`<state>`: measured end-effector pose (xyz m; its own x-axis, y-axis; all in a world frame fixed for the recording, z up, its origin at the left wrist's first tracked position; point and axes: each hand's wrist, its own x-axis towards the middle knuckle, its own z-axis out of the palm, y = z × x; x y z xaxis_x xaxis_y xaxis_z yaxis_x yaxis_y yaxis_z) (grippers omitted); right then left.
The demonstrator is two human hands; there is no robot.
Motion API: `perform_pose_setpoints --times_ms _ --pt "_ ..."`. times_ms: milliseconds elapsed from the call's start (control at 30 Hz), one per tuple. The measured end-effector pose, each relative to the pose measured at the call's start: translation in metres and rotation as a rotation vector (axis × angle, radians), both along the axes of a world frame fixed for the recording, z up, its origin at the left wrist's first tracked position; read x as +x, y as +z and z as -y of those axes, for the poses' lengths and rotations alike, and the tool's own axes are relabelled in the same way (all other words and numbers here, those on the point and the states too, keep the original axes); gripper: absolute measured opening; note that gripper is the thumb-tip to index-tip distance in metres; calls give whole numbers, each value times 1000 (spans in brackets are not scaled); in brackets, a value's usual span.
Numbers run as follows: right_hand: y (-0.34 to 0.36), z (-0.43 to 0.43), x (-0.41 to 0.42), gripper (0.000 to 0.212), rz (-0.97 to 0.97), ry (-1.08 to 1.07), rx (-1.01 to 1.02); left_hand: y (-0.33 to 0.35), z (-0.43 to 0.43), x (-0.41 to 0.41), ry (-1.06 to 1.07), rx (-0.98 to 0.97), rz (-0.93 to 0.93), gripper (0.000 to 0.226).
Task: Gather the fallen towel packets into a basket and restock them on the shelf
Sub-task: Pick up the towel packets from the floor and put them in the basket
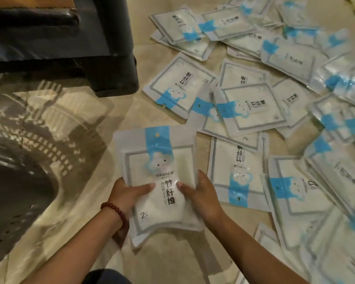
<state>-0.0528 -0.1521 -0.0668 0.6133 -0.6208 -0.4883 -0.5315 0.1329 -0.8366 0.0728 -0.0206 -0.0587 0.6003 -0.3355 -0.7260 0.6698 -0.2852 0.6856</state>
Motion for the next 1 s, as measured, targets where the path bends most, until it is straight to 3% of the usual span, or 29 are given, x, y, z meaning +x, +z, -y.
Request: perform_pose_setpoints --times_ms 100,167,233,333,400,500,567,700,833,1000 --pt "-7 20 -29 12 -100 -120 -228 -1 14 -6 -81 29 85 23" --pt "-14 42 -53 33 -226 -103 -433 -1 20 -5 -120 51 111 21" --pt "-20 62 -73 62 -478 155 -566 -2 25 -2 -142 75 125 20" --pt "-24 63 -87 71 -745 455 -670 -4 32 1 -132 74 116 21" --pt "-21 51 -86 63 -725 517 -696 -3 35 4 -119 59 106 22" --pt "-13 38 -77 36 -411 530 -510 -3 34 9 -85 42 80 26" --pt "-8 41 -75 34 -316 500 -448 -2 31 13 -74 55 74 28" --pt "-6 73 -77 47 -382 420 -705 1 25 20 -124 118 141 26" --pt "-12 99 -53 70 -511 754 -866 3 18 19 -154 175 163 23" --pt "-14 108 -15 59 -577 934 -814 2 10 16 -189 159 161 24"
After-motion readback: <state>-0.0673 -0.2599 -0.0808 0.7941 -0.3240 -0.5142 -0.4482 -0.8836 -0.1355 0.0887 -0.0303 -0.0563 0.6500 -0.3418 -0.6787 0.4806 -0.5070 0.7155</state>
